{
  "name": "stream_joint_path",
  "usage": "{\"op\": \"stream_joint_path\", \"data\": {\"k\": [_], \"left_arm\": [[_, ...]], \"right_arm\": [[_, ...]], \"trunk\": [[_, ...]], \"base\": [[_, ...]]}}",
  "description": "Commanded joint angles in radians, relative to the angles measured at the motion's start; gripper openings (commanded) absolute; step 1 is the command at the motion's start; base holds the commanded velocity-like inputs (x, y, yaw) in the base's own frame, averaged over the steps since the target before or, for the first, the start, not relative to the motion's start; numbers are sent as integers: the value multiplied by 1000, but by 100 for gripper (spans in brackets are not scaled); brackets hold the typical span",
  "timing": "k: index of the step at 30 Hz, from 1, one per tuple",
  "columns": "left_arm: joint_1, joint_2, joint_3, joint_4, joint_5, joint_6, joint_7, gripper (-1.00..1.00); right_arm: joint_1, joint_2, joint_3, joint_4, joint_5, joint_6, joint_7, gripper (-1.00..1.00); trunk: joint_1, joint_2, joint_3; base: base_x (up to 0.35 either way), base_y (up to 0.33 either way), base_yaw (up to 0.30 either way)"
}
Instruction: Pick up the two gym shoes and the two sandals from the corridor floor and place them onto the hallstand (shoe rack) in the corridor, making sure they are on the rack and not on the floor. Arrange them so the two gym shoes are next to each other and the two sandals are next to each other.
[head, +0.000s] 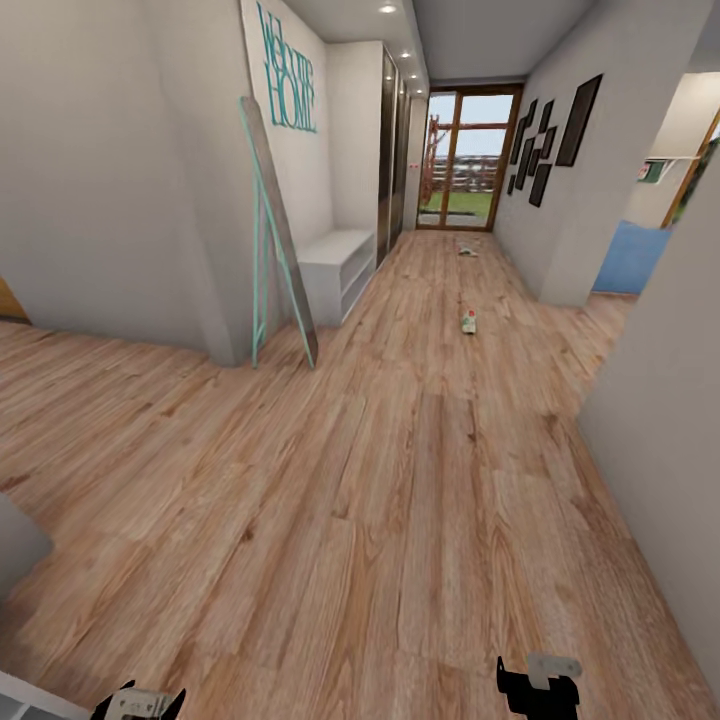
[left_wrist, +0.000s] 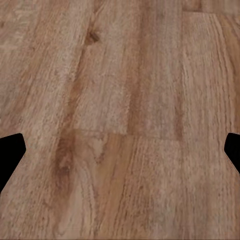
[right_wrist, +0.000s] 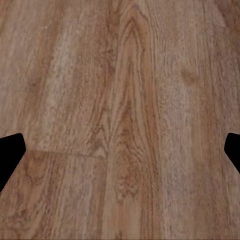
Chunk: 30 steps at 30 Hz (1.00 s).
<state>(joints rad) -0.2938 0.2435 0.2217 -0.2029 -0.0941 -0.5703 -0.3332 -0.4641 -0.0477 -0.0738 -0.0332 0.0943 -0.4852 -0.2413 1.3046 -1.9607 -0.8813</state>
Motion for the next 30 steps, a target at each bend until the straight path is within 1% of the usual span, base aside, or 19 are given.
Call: {"op": "stream_joint_path", "data": {"k": [1,3,4,7,8,9,10,12,13,19,23,30], "left_arm": [[0,-2,9,1,-1,-4,-2,100],[0,-4,10,1,13,-4,3,100],[1,-9,22,3,50,-4,21,100],[1,-14,31,6,70,-4,38,100],[1,-19,34,10,83,-4,54,100],[1,-21,35,11,89,-4,65,100],[1,-27,37,13,97,-5,90,100],[1,-33,38,15,102,-5,119,100],[1,-38,38,16,104,-5,151,100],[1,-55,36,24,104,-6,233,100],[1,-61,34,28,104,-6,258,100],[1,-62,34,31,104,-6,273,100]], "right_arm": [[-1,0,-7,1,10,-3,-3,100],[0,0,-7,1,10,-3,-4,100],[1,0,-7,1,10,-3,-3,100],[1,0,-7,1,10,-3,-3,100],[1,0,-7,1,10,-3,-3,100],[2,0,-7,1,10,-3,-3,100],[2,0,-7,1,10,-3,-3,100],[2,0,-7,1,10,-3,-4,100],[2,0,-7,1,10,-3,-4,100],[2,0,-7,1,10,-3,-4,100],[2,0,-7,1,10,-3,-4,100],[2,0,-7,0,10,-3,-4,100]], "trunk": [[0,0,-1],[0,0,-1],[0,0,-1],[0,0,-1],[0,0,-1],[0,0,-1],[0,0,-1],[0,0,-1],[0,0,-1],[0,0,-1],[0,0,-1],[0,0,-1]], "base": [[210,0,0],[233,0,0],[309,0,-37],[318,0,-107],[327,0,-193],[328,0,-211],[331,0,-236],[332,0,-249],[333,0,-263],[334,0,-273],[335,0,-279],[337,0,-275]]}}
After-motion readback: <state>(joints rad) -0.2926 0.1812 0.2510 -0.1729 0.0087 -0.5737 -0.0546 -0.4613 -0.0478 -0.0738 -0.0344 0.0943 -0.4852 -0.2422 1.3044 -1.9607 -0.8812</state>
